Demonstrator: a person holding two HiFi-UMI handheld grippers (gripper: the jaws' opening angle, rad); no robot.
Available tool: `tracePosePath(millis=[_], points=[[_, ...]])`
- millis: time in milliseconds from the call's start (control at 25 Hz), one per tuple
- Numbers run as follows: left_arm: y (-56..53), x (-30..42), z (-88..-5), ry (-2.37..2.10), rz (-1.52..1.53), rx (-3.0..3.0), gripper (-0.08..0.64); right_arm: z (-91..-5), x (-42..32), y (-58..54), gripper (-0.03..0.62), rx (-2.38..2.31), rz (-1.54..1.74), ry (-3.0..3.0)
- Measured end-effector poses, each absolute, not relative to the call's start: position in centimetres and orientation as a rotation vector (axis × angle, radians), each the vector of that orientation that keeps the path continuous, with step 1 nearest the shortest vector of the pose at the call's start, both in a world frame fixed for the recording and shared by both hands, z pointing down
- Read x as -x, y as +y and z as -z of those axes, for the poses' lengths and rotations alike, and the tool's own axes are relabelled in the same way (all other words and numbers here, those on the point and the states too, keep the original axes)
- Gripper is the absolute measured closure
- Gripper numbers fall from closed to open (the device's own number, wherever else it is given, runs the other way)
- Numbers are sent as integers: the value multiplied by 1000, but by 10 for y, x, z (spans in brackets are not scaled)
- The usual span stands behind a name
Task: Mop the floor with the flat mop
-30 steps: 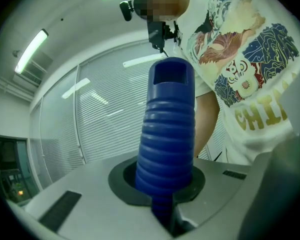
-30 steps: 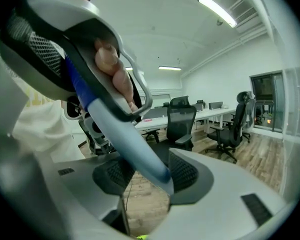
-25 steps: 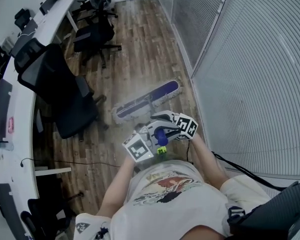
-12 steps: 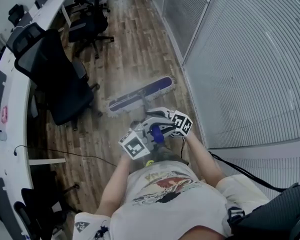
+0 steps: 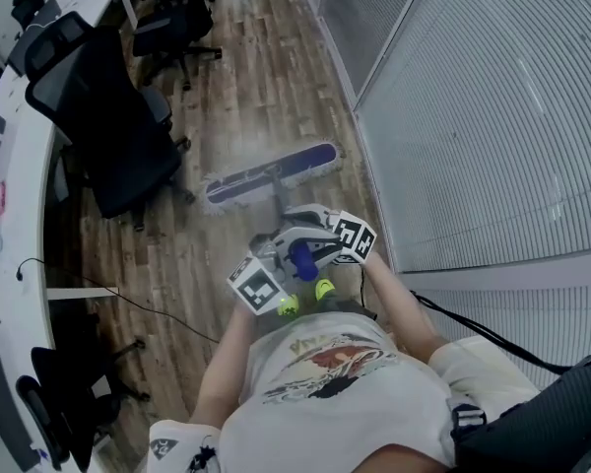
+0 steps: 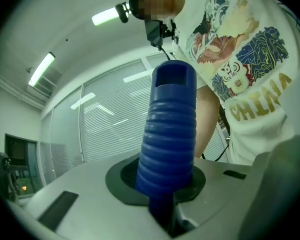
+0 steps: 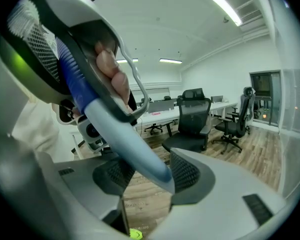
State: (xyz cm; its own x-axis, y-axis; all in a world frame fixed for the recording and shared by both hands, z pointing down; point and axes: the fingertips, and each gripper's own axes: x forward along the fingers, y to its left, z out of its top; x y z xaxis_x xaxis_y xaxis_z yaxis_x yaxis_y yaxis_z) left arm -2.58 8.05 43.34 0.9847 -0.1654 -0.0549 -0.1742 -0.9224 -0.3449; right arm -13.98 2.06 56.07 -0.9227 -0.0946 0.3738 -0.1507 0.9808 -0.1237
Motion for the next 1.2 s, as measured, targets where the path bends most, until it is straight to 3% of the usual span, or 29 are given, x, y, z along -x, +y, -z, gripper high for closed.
tracePosePath(millis=[560, 1200], points=[[153, 2, -442, 216, -7, 2767, 525, -565, 119, 88, 397, -235, -229, -2790], [335, -102, -445, 69, 109, 2775, 526, -558, 22, 263, 397, -328, -290, -2874]])
